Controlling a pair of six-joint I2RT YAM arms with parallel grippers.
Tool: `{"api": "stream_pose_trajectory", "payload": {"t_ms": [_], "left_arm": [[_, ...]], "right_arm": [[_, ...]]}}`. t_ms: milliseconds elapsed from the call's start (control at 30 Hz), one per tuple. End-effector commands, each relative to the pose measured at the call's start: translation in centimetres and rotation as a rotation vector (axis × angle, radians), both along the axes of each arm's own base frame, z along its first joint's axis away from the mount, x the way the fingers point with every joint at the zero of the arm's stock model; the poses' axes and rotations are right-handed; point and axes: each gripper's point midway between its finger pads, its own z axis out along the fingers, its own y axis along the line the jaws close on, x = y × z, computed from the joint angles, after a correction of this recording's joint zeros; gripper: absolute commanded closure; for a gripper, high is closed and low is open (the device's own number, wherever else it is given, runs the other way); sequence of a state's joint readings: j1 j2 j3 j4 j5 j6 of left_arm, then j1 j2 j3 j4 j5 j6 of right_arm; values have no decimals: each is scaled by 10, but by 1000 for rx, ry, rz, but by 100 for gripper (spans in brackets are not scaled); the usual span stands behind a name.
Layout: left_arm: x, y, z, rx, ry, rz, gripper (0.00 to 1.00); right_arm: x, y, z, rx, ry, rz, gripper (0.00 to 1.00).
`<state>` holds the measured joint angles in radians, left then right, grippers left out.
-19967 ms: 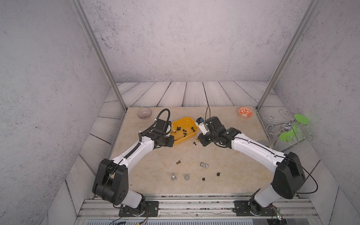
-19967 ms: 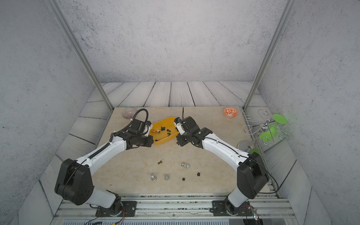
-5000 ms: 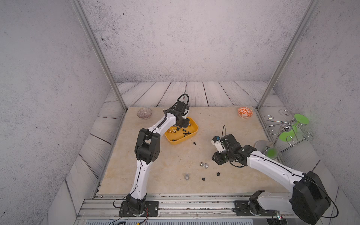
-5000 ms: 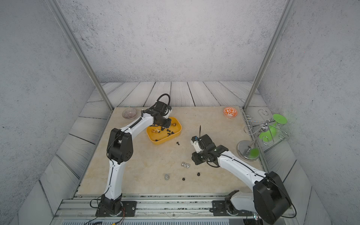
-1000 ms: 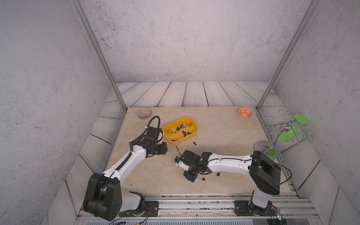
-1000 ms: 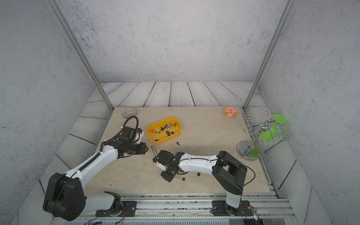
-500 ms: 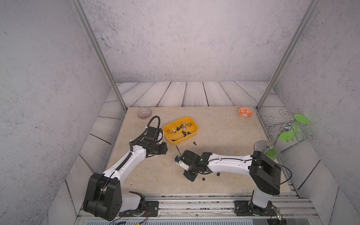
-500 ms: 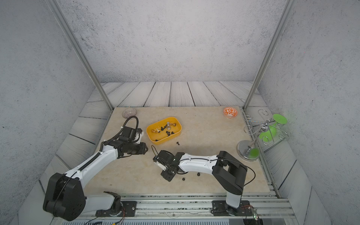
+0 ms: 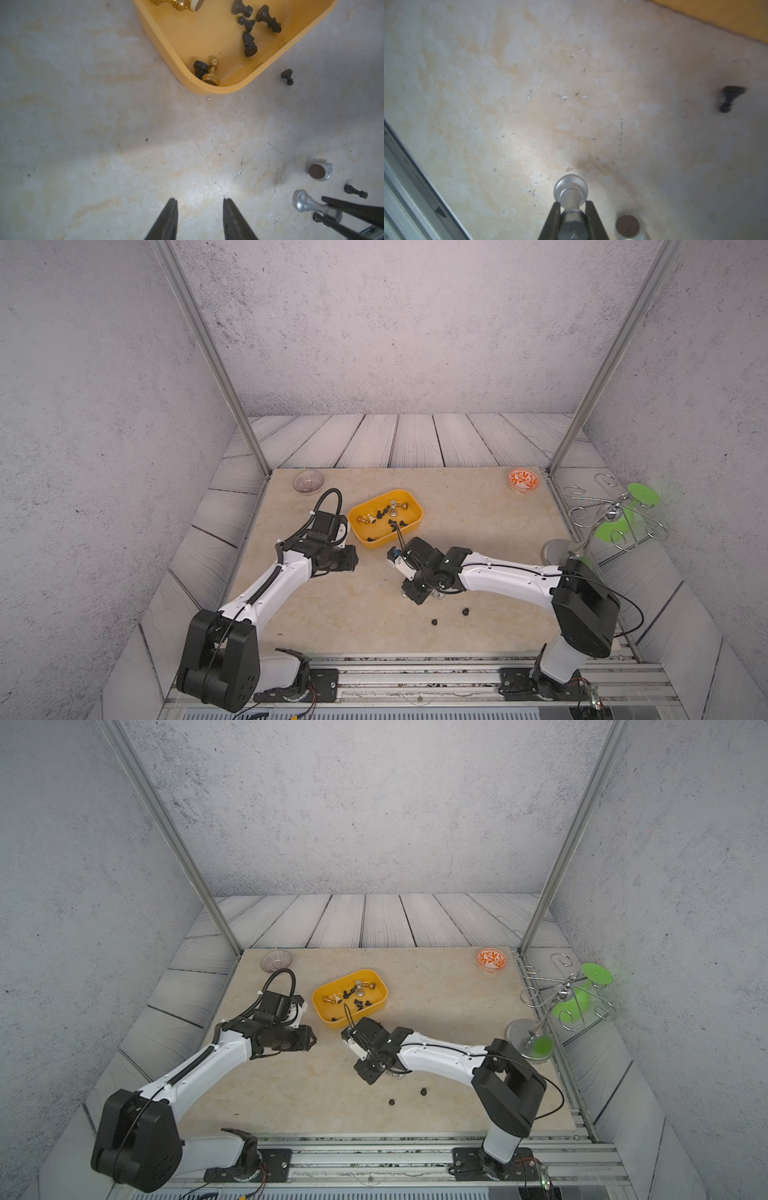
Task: Put the chess pieces into the storage box
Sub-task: Pick up the chess piece at the center of the board, then place the chess piece in the storage box.
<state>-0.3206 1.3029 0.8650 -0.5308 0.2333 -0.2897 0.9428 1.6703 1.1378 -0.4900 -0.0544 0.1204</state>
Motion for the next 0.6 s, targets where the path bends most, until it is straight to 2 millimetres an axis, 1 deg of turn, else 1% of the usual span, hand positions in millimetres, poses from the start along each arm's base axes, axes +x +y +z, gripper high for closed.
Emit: {"api": "stream_pose_trajectory", "payload": {"t_ms": [0,133,267,400,567], "left_arm": [[-2,2,2,-13,-6,8,60],[-2,0,2,-23,-4,3,60],[-2,-1,3,-32,-6,2,60],[-3,-1,4,-34,-11,4,60],[-4,0,6,-35,-23,11,60]], "right_arm": [[22,-7,33,70,-50,-23,81],[49,-20,50,109,-82,-76,81],[69,-30,59,106,-105,-89,81],[90,-32,68,113,-125,-96,81],[124,-31,86,150,-157,-118,81]]}}
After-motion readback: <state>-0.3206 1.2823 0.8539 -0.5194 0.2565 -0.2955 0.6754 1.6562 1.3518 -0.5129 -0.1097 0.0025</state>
